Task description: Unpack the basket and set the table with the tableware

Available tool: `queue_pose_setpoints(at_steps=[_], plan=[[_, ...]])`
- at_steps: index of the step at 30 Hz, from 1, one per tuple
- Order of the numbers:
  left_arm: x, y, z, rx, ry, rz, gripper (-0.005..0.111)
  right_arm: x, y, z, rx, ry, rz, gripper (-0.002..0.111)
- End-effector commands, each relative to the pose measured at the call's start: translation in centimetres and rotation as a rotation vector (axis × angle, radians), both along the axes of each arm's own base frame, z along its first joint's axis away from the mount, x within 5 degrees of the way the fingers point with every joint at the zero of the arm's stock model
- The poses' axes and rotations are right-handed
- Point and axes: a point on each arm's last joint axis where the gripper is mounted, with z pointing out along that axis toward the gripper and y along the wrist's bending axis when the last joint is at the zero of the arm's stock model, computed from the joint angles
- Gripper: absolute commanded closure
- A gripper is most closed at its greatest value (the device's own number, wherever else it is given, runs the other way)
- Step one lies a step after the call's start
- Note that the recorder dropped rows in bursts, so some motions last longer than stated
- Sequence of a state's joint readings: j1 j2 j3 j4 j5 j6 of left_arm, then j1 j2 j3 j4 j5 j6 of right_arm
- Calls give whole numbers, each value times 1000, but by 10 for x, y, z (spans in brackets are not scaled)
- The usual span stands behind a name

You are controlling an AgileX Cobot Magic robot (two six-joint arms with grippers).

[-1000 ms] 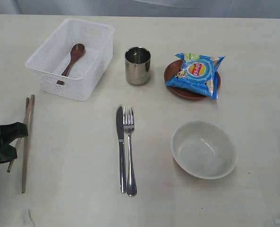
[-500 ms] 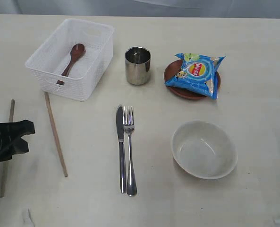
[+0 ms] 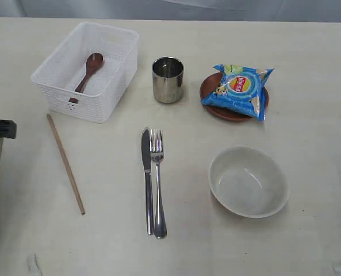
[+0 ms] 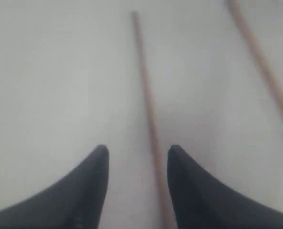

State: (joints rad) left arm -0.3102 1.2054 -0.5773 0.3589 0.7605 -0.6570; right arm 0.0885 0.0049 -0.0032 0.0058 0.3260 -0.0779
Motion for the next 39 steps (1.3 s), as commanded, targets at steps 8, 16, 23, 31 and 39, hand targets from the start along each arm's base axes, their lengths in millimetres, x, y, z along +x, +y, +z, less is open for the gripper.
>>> queue_pose_setpoints(at_steps=[8,16,23,31,39], plan=[[27,1,-60,-123,216,20,62,0,0,0,-4,-6,-6,109],[25,8,-65,-58,175,17,65,0,0,0,-4,-6,-6,109],[27,6,-83,-75,224,35,72,0,0,0,-4,-6,-6,109],[29,3,-98,-106,266,65,82,0,0,0,-4,-6,-6,109],[29,-12,-97,-286,267,138,107,0,0,0,-4,-6,-6,109]])
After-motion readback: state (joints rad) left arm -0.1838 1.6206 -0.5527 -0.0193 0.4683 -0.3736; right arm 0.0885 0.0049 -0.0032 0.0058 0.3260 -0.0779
